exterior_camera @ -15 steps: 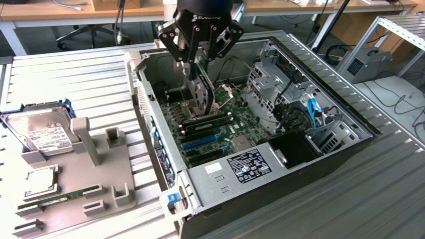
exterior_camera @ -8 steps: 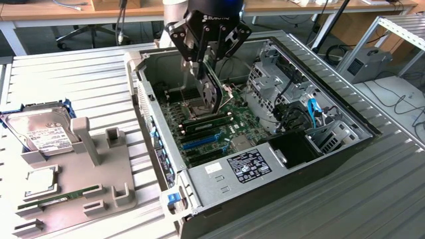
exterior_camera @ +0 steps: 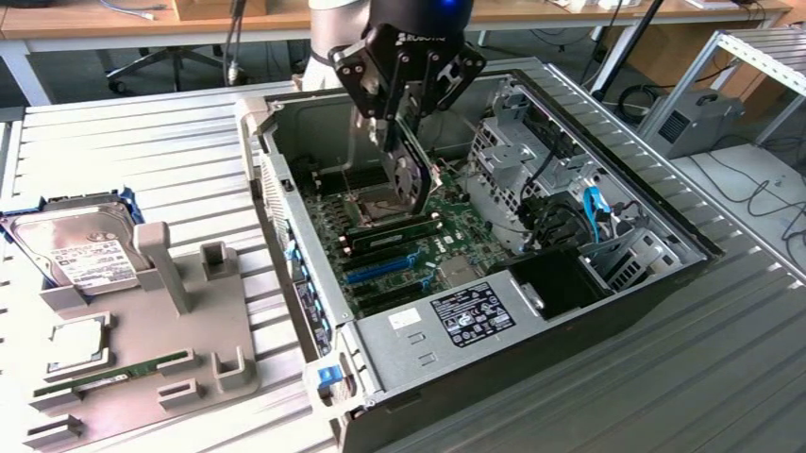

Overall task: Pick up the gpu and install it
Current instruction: 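Pick up the gpu and move the gpu toward the slot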

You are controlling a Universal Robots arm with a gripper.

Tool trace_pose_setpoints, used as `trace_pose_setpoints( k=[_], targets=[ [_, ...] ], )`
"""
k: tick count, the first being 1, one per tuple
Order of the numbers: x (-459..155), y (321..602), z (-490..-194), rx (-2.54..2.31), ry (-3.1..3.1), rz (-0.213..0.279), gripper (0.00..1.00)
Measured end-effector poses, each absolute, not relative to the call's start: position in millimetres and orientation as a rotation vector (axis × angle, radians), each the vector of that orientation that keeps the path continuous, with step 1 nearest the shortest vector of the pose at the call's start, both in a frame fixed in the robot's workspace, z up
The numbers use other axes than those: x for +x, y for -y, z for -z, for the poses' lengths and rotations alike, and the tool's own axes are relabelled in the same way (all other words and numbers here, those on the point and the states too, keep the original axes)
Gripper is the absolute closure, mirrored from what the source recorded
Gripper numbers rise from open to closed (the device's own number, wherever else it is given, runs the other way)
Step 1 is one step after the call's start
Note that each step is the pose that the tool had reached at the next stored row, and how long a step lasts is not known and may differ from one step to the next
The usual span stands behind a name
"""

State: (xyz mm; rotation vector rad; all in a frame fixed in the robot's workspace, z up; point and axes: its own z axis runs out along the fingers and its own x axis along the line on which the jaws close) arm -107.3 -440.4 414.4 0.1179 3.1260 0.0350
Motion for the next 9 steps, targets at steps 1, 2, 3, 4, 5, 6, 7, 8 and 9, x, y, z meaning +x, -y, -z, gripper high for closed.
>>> trace_pose_setpoints(
  k=[1,2,3,4,5,6,7,8,9],
  targets=[
    [-106.1,440.3,-413.9,0.118,-3.126,-0.034,0.71],
    [-105.0,440.1,-413.4,0.118,-3.126,-0.034,0.71],
    [-103.7,439.9,-412.9,0.118,-3.126,-0.033,0.71],
    [-102.4,439.7,-412.4,0.118,-3.126,-0.033,0.71],
    [-101.1,439.4,-411.9,0.118,-3.126,-0.032,0.71],
    [-99.9,439.1,-411.4,0.118,-3.126,-0.032,0.71],
    [-98.8,438.7,-410.9,0.118,-3.126,-0.031,0.71],
    [-97.5,438.3,-410.4,0.118,-3.126,-0.030,0.71],
    [-96.2,437.9,-409.8,0.118,-3.126,-0.029,0.71]
  ],
)
